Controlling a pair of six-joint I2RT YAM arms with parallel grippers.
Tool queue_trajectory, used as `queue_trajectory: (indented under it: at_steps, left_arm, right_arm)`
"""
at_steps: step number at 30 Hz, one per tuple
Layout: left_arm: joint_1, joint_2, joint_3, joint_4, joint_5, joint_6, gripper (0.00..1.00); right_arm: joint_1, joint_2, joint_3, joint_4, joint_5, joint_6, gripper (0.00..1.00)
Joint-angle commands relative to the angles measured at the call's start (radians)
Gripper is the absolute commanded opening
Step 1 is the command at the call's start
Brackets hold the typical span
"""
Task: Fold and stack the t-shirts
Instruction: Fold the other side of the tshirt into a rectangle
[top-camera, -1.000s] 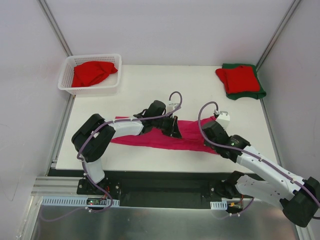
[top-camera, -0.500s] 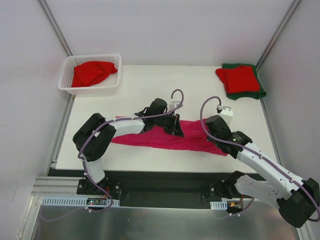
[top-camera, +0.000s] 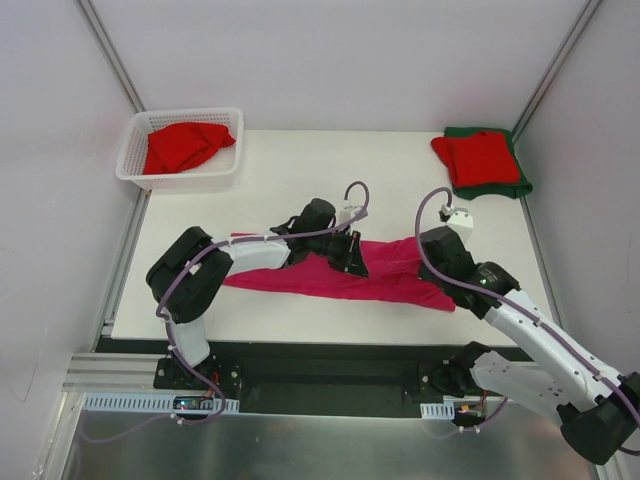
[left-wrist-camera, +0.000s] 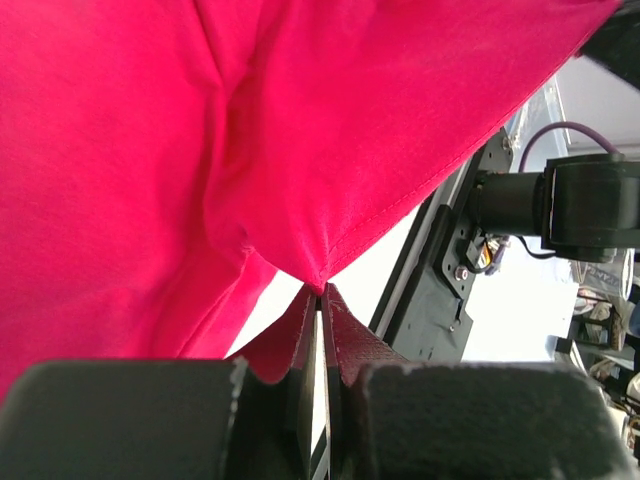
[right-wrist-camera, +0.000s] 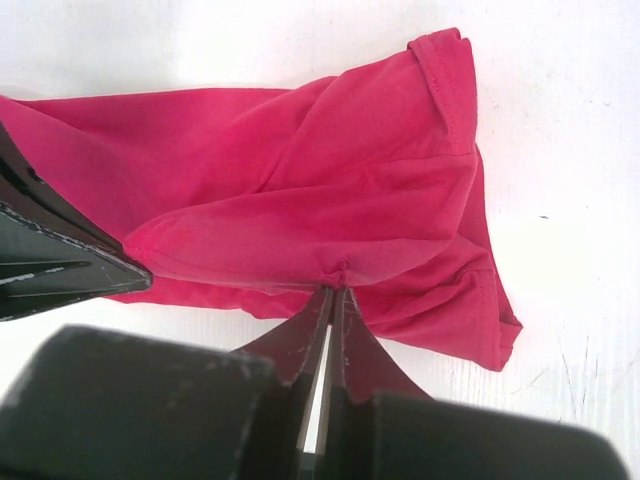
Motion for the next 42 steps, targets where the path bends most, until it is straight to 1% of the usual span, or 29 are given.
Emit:
queue_trajectory:
  at_steps: [1, 7, 16, 24, 32, 36, 42]
  left_arm:
    - [-0.019, -0.058, -0.031, -0.012, 0.029, 0.005, 0.01]
    - [-0.036, -0.091, -0.058, -0.02, 0.032, 0.0, 0.01]
    - [-0.071, -0.114, -0.083, -0.025, 0.029, -0.012, 0.01]
    - [-0.094, -0.106, -0.089, -0.019, 0.029, -0.024, 0.01]
    - [-0.101, -0.074, -0.091, 0.011, 0.034, -0.041, 0.0]
    - [-0.101, -0.051, -0.085, 0.024, 0.037, -0.046, 0.0]
    - [-0.101, -0.003, -0.06, 0.038, 0.049, -0.049, 0.0]
  right_arm:
    - [-0.006, -0.041, 0.053, -0.058, 0.038, -0.022, 0.01]
    - [-0.006, -0.058, 0.083, -0.116, 0.052, -0.031, 0.01]
    - [-0.007, -0.06, 0.07, -0.131, 0.076, -0.032, 0.01]
    - [-0.017, 0.007, 0.067, -0.078, 0.091, -0.057, 0.01]
    - [-0.052, 0.136, 0.083, 0.016, 0.052, -0.101, 0.01]
    - [-0.066, 0.173, 0.084, 0.057, 0.042, -0.123, 0.01]
    - [-0.089, 0.176, 0.099, 0.067, 0.058, -0.146, 0.01]
